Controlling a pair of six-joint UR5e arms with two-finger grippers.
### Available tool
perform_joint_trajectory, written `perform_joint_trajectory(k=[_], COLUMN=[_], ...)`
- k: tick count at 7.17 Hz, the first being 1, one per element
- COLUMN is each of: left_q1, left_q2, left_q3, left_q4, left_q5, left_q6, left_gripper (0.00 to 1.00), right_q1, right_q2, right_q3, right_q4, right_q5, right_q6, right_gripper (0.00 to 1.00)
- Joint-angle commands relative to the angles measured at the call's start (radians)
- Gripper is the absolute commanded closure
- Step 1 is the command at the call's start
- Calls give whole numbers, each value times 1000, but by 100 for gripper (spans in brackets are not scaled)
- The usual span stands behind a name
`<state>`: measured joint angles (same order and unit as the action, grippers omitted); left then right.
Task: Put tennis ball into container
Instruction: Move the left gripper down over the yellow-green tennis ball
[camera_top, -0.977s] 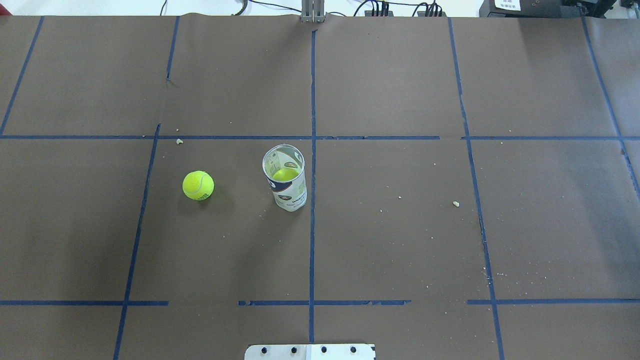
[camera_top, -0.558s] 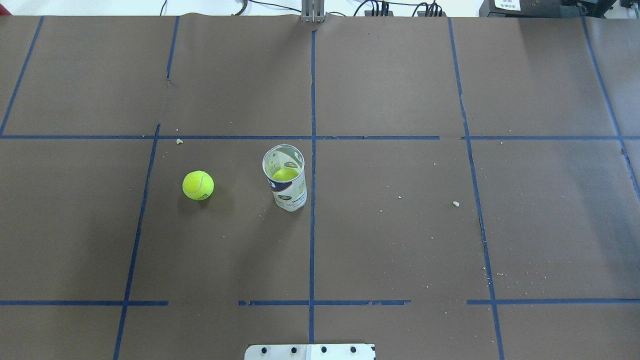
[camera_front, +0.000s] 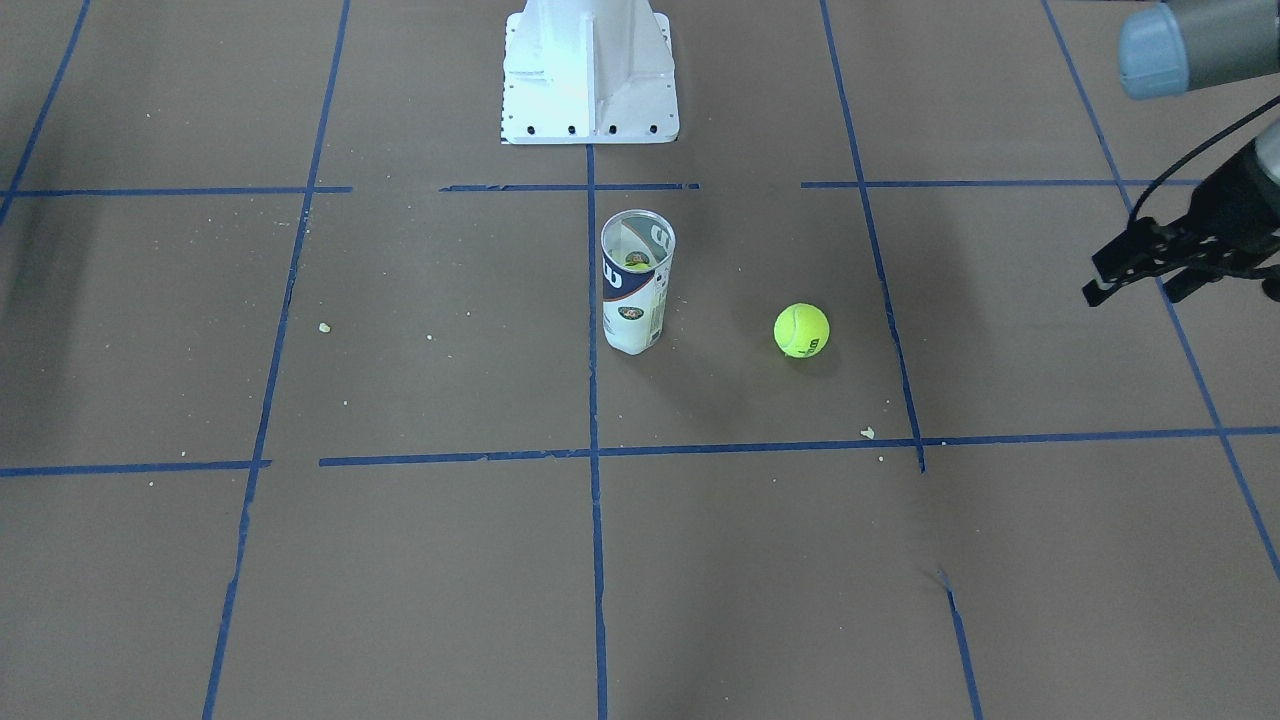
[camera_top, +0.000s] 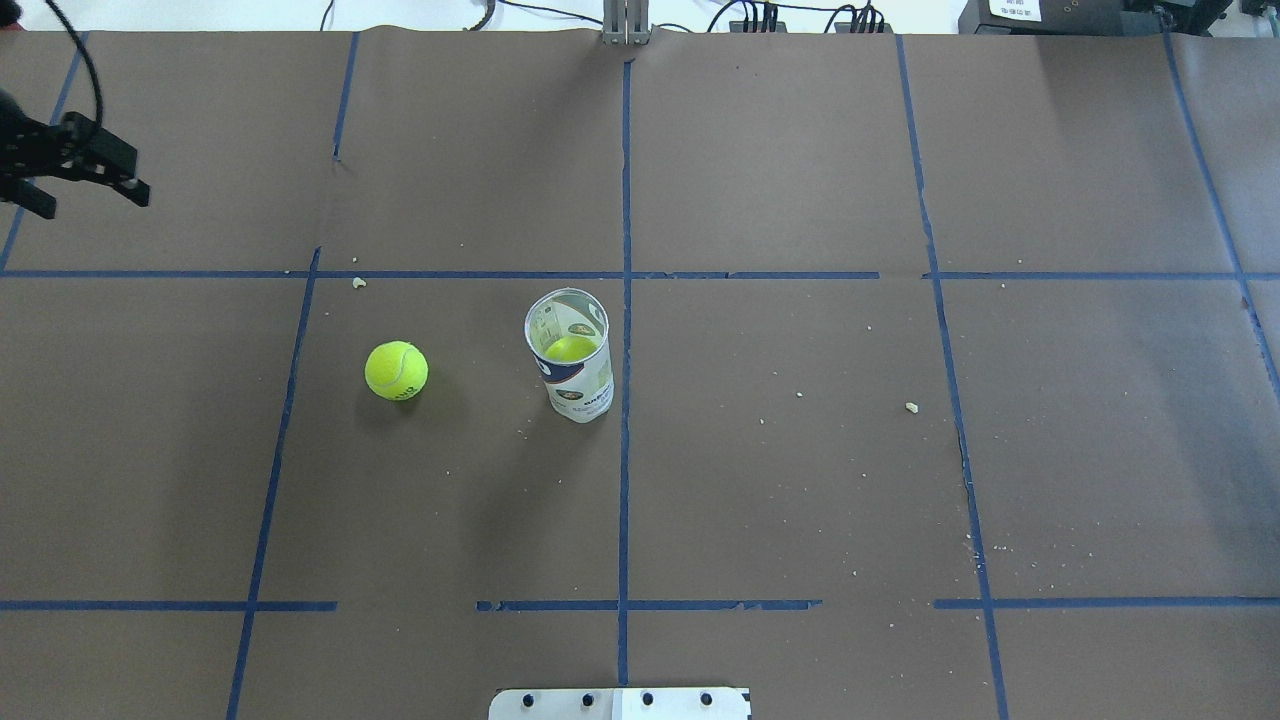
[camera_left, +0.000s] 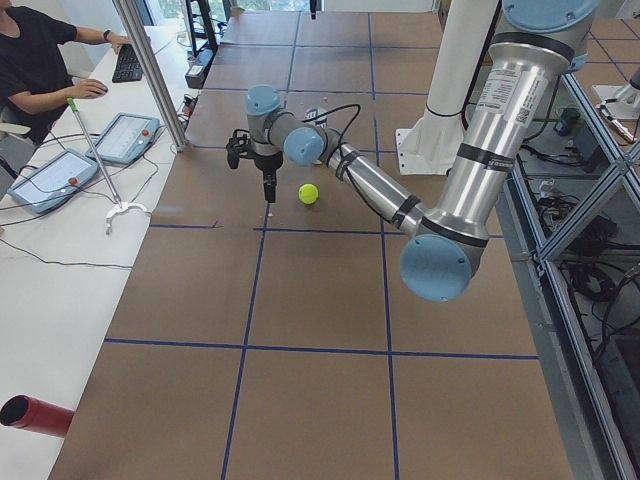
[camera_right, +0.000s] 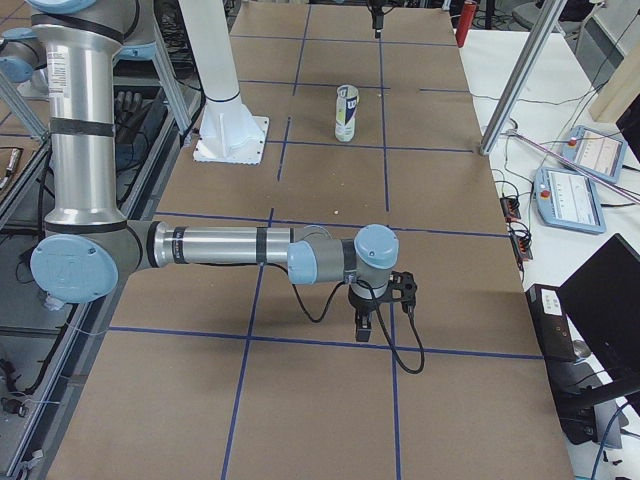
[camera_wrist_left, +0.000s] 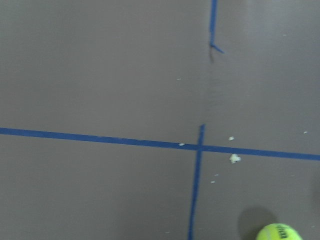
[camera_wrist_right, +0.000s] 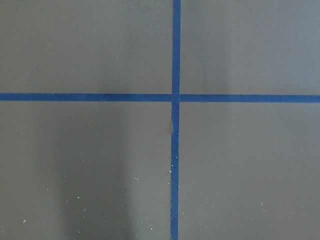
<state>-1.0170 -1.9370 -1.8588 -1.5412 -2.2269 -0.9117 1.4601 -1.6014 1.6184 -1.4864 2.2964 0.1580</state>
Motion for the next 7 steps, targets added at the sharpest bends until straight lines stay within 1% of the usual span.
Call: perform_joint_trajectory(k=[1,2,3,5,7], left_q1=[144,188,246,290,301], left_q2=[-88,-91,-89,-88,-79], left_q3=[55,56,59,125,132], left_q4=[-8,-10,-55,-173,-180], left_q5=[55,81,140,148,150], left_q6=[-96,-107,-137,-187,-182], left_gripper=[0,0,0,0,0], right_q1=[0,0,0,0,0], right_q2=[0,0,0,0,0], right_q3=[0,0,0,0,0], right_q4=[0,0,0,0,0], right_q5=[0,0,0,0,0], right_q6=[0,0,0,0,0], right_gripper=[0,0,0,0,0])
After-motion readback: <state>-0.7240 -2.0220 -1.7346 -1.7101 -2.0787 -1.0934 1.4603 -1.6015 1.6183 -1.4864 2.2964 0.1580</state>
